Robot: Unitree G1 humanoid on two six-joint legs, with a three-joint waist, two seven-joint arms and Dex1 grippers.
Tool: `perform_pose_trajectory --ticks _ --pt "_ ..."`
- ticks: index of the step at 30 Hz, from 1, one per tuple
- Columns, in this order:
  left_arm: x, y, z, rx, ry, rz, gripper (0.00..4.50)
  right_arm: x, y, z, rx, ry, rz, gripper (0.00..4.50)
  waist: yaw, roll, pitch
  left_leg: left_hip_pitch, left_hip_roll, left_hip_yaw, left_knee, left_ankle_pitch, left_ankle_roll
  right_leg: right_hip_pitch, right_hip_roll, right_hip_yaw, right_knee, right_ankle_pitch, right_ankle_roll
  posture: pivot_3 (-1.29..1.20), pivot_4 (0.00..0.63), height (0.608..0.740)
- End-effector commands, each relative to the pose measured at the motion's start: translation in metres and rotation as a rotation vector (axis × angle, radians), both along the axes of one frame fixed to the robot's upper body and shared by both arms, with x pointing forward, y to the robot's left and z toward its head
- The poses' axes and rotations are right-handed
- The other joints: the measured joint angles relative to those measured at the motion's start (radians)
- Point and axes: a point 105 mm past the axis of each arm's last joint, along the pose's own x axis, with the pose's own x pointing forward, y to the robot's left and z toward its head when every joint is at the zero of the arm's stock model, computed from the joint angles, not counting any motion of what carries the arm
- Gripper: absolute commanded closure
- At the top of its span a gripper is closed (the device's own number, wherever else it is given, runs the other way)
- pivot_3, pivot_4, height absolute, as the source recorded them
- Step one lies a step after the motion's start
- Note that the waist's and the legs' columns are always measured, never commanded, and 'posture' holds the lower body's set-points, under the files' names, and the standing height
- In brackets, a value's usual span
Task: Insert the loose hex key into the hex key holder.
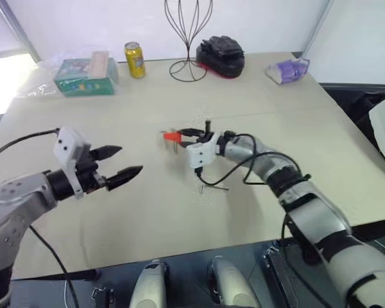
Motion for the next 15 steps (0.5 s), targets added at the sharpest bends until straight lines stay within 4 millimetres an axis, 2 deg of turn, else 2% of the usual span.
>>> perform_pose_trajectory --ticks 1,4,8,11,15 --pt "0.008 -0.010 0.024 -0.061 -0.048 -0.092 0.00 -0.027 -0.002 0.050 0.058 -0.242 0.141 3.50 0.000 0.000 0.000 0.000 0.000 -0.001 0.000 0.000 0.000 0.000 0.000 0.000 0.000 0.000 0.000 0.00 0.150 0.740" --pt "0.016 -0.023 0.041 -0.109 -0.074 -0.177 0.00 -0.041 -0.009 0.074 0.097 -0.330 0.206 3.50 0.000 0.000 0.000 0.000 0.000 -0.001 0.000 0.000 0.000 0.000 0.001 0.000 0.000 0.000 0.000 0.00 0.150 0.740" --pt "0.018 -0.039 0.056 -0.171 -0.075 -0.293 0.00 -0.059 -0.013 0.095 0.133 -0.396 0.293 3.50 -0.004 -0.001 0.000 0.000 0.000 0.000 0.001 0.000 0.000 0.001 0.000 0.000 0.000 0.000 0.000 0.00 0.150 0.740" --pt "0.017 -0.050 0.063 -0.194 -0.072 -0.362 0.00 -0.068 -0.014 0.106 0.159 -0.425 0.342 3.50 -0.009 -0.001 0.000 0.000 0.000 -0.001 0.000 0.000 0.000 0.001 0.000 0.000 0.000 0.000 0.000 0.00 0.150 0.740" --pt "0.016 -0.059 0.068 -0.210 -0.071 -0.417 0.00 -0.074 -0.014 0.109 0.159 -0.402 0.391 3.50 -0.011 -0.001 0.000 0.000 0.000 -0.001 0.000 0.000 0.000 0.001 0.000 0.000 0.000 0.000 0.000 0.00 0.150 0.740"
